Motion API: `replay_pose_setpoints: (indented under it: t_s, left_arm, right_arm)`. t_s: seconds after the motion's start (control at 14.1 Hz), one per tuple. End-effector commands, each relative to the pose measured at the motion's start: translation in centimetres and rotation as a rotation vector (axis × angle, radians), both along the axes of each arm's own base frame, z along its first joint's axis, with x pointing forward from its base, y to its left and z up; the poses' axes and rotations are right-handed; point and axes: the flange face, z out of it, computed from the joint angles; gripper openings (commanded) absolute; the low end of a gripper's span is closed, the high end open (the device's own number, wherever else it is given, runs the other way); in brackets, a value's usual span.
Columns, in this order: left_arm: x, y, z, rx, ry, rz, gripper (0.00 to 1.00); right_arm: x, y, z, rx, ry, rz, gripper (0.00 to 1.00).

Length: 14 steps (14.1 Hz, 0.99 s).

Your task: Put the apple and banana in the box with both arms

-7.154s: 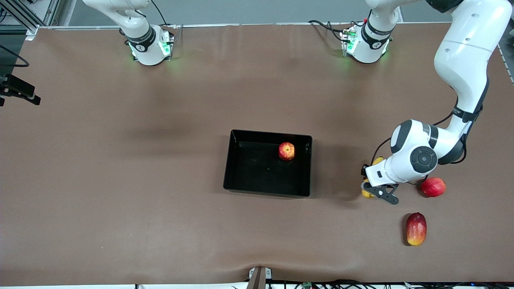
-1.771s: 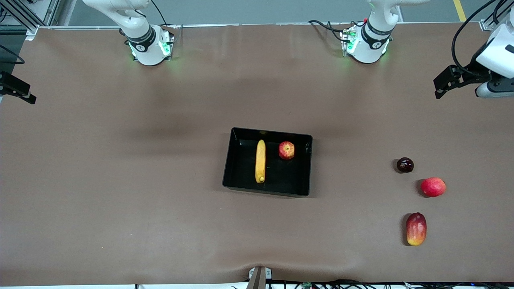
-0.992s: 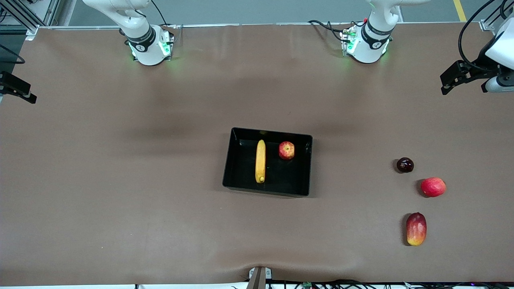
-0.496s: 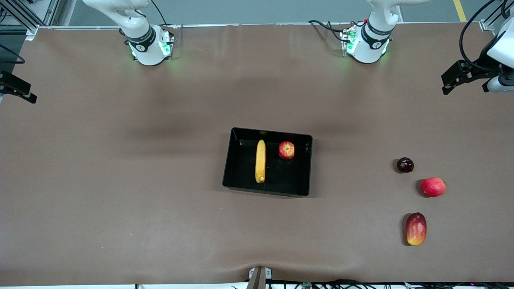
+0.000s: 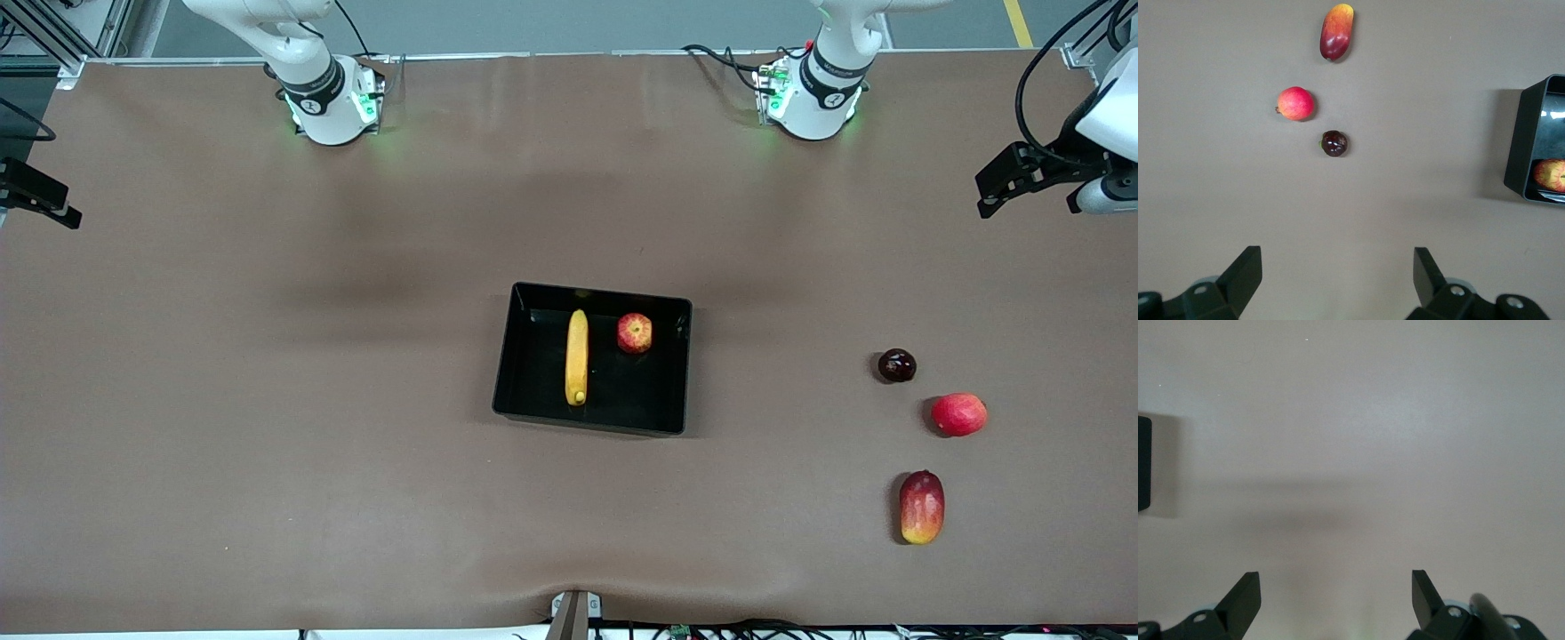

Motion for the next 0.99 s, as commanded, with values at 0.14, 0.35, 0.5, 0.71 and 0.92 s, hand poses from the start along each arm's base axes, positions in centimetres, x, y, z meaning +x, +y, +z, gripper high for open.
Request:
replay_pose_setpoints:
  t_s: [0.14, 0.35, 0.5, 0.71, 0.92]
  left_arm:
    - [0.14, -0.06, 0.73, -0.015, -0.01, 0.001, 1.0]
    - [0.17, -0.3, 0.65, -0.015, -0.008, -0.002, 1.0]
    - [0.13, -0.78, 0.65, -0.015, -0.008, -0.009, 1.0]
    - [0.14, -0.71, 0.65, -0.015, -0.008, -0.014, 1.0]
    - [0.18, -0.78, 0.42, -0.015, -0.003, -0.011, 1.0]
  right_arm:
    - [-0.6, -0.13, 0.58, -0.008, -0.002, -0.008, 1.0]
    - [-0.62, -0.22, 0.51, -0.008, -0.001, -0.01, 1.0]
    - [-0.62, -0.22, 0.51, -0.008, -0.001, -0.01, 1.0]
    - [-0.57, -0.2, 0.43, -0.007, 0.001, -0.009, 1.0]
    - [-0.58, -0.2, 0.41, -0.006, 0.002, -0.009, 1.0]
